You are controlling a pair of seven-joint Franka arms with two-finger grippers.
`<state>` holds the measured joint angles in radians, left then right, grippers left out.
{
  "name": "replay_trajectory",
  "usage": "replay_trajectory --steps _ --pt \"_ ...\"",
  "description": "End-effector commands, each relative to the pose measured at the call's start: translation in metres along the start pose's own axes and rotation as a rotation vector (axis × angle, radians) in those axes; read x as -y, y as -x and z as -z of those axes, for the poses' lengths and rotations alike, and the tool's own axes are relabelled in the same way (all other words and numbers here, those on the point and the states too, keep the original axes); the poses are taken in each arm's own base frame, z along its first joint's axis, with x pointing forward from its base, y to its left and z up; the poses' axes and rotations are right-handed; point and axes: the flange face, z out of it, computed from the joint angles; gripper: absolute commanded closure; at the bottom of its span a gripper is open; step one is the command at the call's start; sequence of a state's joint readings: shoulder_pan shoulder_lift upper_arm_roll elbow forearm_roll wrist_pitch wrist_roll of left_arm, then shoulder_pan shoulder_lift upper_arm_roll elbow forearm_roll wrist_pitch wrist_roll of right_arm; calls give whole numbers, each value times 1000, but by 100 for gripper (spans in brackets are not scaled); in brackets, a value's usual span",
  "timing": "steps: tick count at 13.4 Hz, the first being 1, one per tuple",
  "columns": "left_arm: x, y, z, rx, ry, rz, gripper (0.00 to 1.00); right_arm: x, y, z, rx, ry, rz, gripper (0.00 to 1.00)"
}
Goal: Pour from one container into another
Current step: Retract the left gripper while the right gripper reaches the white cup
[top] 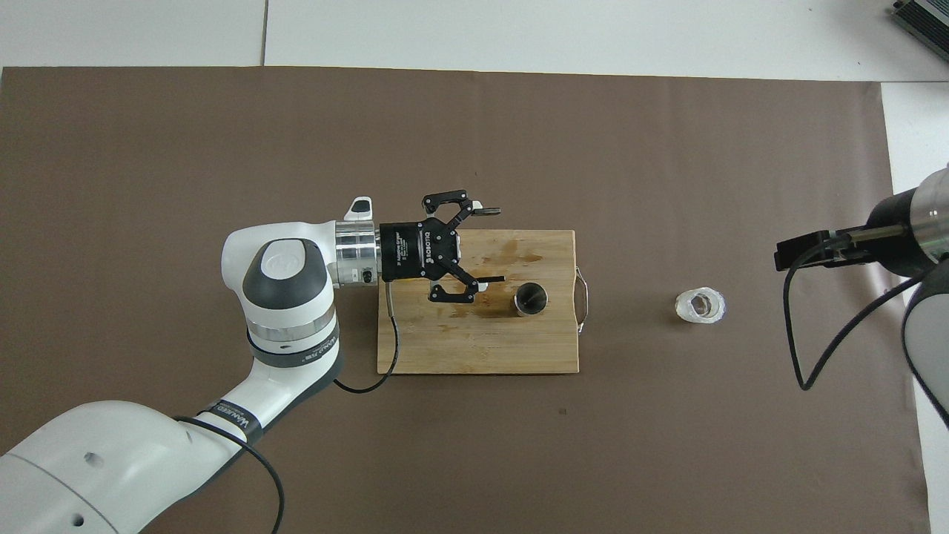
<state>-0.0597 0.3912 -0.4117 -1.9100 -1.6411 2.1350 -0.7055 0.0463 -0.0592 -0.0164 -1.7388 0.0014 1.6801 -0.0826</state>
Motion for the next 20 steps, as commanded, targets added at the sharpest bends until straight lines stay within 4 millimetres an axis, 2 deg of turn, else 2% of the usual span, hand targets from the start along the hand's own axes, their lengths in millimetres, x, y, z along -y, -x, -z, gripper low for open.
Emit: replay_trajectory --steps 1,2,4,8,9,12,14,16,18,20 --pt "-20 10 39 -28 -32 -49 0 -3 10 -19 -2 5 151 0" --pt "-30 13 54 -62 -57 -72 0 -2 14 -27 11 1 232 0" --pt "-45 17 81 -158 -109 -140 0 -1 19 -56 2 1 401 0" --pt "-55 23 123 -361 -217 -290 0 0 27 -104 -17 -47 758 0" --pt "-57 25 134 -417 -243 -326 0 -8 29 -114 -40 -81 809 0" --pt "-64 43 149 -608 -366 -500 0 -31 36 -159 -116 -172 988 0" --pt "-75 62 159 -759 -480 -645 0 -51 40 -187 -181 -233 1086 0" --pt "-77 84 159 -906 -597 -787 0 -64 45 -212 -249 -295 1146 0" --pt "-74 100 163 -960 -667 -886 0 -76 43 -234 -312 -307 1212 0" --pt "-75 105 174 -987 -752 -986 0 -85 42 -254 -373 -340 1231 0"
